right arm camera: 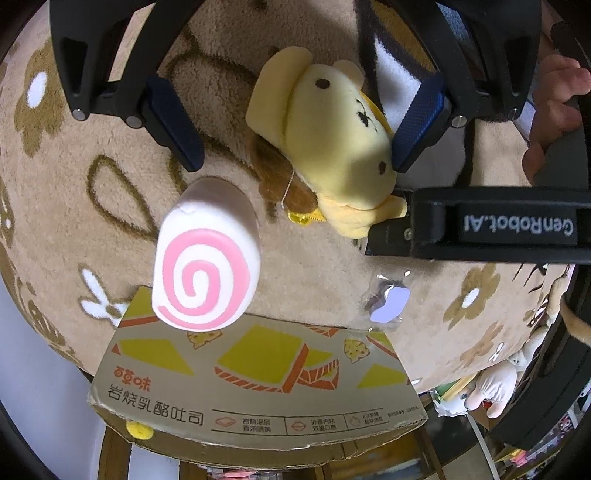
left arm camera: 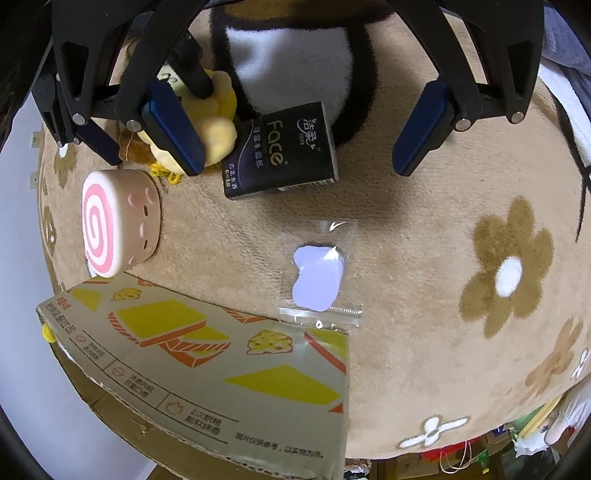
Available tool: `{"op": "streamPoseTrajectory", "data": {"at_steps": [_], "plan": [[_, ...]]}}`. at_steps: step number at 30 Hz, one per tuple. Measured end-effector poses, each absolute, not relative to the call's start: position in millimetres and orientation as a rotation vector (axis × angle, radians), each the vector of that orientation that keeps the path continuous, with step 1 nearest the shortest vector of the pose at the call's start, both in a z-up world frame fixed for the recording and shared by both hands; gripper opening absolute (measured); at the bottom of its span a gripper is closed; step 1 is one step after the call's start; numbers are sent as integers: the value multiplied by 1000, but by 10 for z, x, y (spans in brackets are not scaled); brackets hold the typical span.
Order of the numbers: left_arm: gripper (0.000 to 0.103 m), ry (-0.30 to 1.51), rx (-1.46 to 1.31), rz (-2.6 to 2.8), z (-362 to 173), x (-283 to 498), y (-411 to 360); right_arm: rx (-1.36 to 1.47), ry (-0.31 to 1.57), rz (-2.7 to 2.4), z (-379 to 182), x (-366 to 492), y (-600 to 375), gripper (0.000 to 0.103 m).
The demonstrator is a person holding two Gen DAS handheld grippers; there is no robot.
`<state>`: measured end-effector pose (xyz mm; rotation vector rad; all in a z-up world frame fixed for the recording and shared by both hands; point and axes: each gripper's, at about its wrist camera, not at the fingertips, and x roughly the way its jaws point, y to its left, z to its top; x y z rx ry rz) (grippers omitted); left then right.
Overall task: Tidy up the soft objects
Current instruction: 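Grasp the black 'Face' tissue pack with the left tool while the right tool grasps the yellow dog plush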
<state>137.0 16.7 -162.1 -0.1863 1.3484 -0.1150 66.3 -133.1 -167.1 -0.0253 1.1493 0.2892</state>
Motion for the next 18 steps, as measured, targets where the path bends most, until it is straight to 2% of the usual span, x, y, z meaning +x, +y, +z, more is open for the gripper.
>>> {"op": "streamPoseTrajectory", "data": {"at_steps": [13, 18], "plan": [[100, 1350, -239, -45, -1928, 1446, 101, -28, 1156, 290, -1702, 671, -1323, 103], [96, 1354, -195, -39, -1969, 1421, -12, -31, 1162, 294, -1705, 676, -1319, 103]]}}
